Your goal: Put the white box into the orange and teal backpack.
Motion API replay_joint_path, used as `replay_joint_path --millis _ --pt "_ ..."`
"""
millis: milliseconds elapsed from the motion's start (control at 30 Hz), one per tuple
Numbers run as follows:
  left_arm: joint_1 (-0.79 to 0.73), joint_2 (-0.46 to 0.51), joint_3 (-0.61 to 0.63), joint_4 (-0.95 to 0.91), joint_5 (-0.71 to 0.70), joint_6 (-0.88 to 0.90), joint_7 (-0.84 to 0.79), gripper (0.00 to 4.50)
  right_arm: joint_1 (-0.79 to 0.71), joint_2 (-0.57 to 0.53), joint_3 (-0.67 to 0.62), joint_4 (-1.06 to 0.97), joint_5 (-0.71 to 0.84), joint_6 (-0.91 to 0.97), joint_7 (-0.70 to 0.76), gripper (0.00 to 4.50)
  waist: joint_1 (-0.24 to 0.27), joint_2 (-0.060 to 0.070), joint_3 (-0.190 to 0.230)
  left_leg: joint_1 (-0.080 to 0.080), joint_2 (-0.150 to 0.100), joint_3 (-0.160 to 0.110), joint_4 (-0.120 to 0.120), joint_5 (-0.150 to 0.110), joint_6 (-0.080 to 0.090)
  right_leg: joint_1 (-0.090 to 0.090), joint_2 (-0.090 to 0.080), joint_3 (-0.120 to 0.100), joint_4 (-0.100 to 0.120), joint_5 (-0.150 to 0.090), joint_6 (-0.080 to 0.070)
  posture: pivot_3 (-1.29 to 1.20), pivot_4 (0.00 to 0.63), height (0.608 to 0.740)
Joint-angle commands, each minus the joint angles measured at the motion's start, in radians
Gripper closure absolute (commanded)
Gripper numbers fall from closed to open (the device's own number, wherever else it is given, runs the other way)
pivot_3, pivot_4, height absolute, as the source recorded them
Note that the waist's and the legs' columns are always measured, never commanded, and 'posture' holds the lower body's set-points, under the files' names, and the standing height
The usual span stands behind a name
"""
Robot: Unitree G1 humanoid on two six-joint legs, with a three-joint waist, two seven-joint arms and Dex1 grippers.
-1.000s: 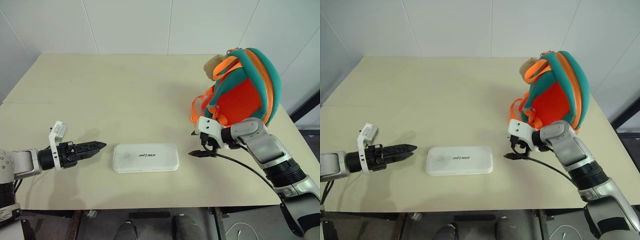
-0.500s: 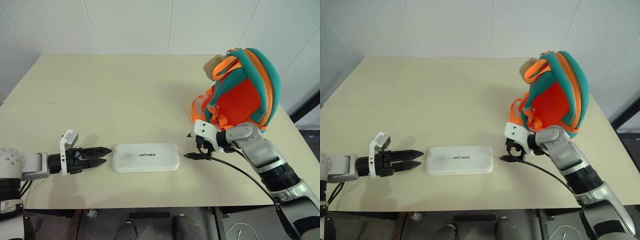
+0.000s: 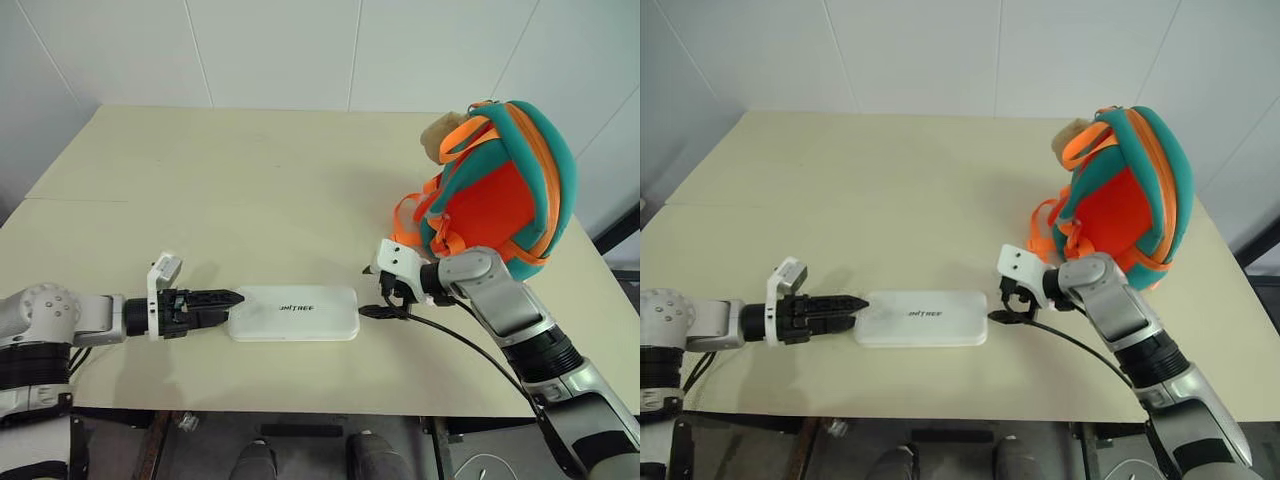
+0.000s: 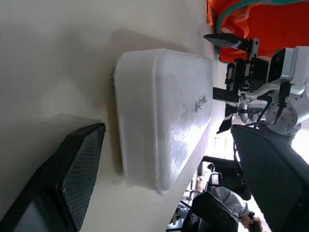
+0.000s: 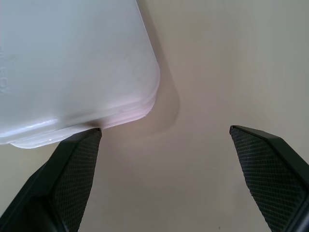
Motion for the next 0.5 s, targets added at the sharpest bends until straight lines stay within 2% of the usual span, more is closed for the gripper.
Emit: replay_joint_path --millis 33,267,367,500 --pt "0.002 -0.044 -0.041 -0.005 0.041 0.014 0.002 0.04 -0.02 0.007 -0.004 -0.011 -0.002 -0.012 -0.007 0.0 0.001 0.0 0.0 0.0 0.0 0.0 0.0 0.0 0.0 0.0 0.0 0.0 0.0 0.0 0.0 0.0 0.15 0.74" --pt "-0.013 -0.082 -0.042 -0.011 0.084 -0.018 -0.015 0.04 -0.022 0.009 -0.009 -0.012 -0.007 -0.011 -0.006 0.0 0.011 0.0 0.0 0.0 0.0 0.0 0.004 0.0 0.0 0.003 0.0 0.0 0.0 0.001 0.002 0.0 0.15 0.74" --pt "-0.016 -0.088 -0.047 -0.015 0.102 -0.03 -0.023 0.64 -0.025 0.007 -0.011 -0.009 -0.009 -0.011 -0.007 0.0 0.013 0.0 0.0 0.001 0.0 -0.001 0.005 0.0 0.0 0.003 0.0 0.0 -0.001 0.001 0.002 0.0 0.15 0.74" --pt "-0.019 -0.083 -0.066 -0.033 0.122 -0.044 -0.048 1.86 -0.029 0.005 -0.013 -0.005 -0.01 -0.011 -0.007 0.0 0.012 0.0 0.0 0.001 0.0 -0.001 0.004 0.0 0.0 0.004 0.0 0.0 -0.001 0.001 0.002 0.0 0.15 0.74"
